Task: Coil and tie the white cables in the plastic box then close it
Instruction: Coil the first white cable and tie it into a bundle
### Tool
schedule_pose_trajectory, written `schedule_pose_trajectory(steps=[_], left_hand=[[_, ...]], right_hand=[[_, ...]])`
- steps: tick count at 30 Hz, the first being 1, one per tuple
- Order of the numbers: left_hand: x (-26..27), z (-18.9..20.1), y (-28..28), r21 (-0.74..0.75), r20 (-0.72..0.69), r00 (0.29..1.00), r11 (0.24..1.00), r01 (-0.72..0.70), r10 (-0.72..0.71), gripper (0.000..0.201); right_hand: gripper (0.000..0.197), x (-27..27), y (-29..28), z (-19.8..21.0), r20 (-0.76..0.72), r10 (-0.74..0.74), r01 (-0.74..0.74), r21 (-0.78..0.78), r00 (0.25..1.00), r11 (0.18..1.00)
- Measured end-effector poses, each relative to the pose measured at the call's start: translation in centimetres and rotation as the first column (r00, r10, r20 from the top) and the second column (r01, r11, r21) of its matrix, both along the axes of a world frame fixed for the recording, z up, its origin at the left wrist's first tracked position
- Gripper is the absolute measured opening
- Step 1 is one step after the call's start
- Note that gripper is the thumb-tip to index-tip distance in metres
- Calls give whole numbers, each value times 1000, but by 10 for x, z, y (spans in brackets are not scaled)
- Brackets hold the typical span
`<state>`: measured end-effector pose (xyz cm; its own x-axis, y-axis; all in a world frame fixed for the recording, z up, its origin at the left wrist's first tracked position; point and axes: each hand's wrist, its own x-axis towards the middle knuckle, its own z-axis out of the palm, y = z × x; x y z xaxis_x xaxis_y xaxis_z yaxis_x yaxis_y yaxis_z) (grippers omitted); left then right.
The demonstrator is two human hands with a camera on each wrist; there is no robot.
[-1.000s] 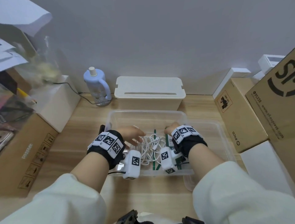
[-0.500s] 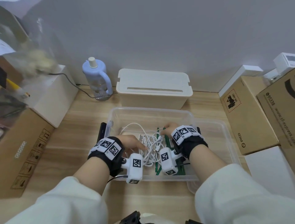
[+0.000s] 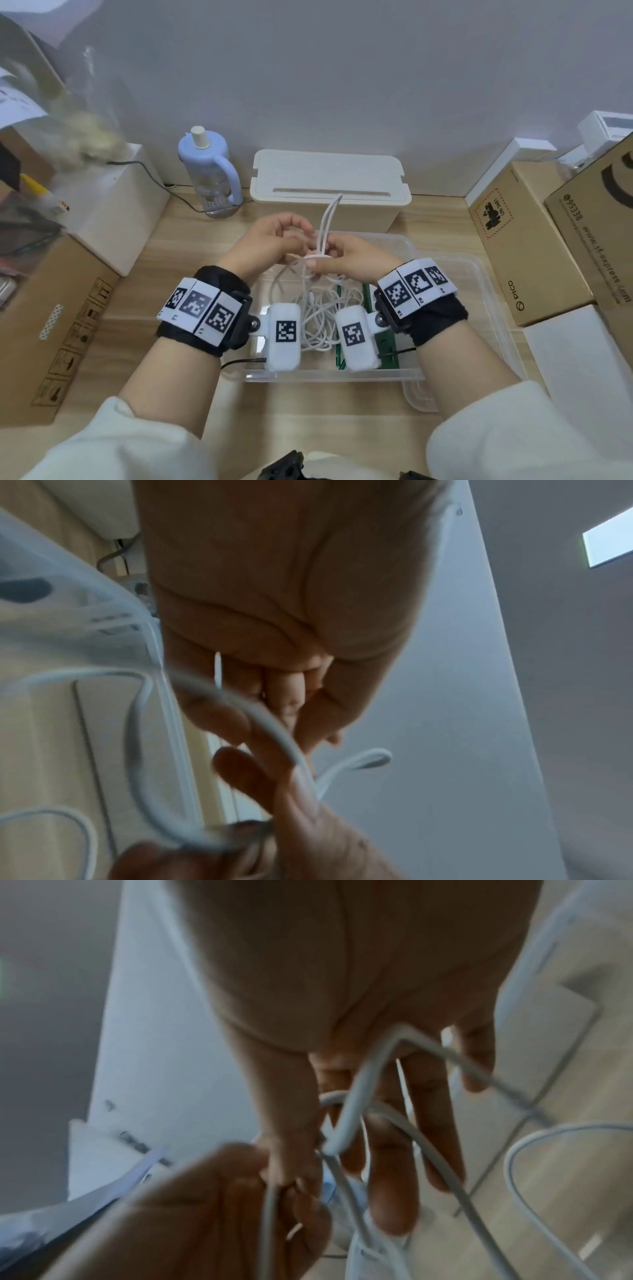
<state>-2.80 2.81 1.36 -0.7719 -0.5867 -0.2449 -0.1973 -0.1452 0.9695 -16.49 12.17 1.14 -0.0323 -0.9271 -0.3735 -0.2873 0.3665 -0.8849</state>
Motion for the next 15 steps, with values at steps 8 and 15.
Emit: schedule_pose_trajectory(steps=[8,15], left_hand=[[2,2,12,17,-141,989,998,57,-54,42],[8,-2,12,-11,-57,997,999,-51,51,25]], right_hand=[[22,-1,11,30,-56,-248,221,-298,967,929],[15,-11,21,45,-69,-412,350,-414,908,840]])
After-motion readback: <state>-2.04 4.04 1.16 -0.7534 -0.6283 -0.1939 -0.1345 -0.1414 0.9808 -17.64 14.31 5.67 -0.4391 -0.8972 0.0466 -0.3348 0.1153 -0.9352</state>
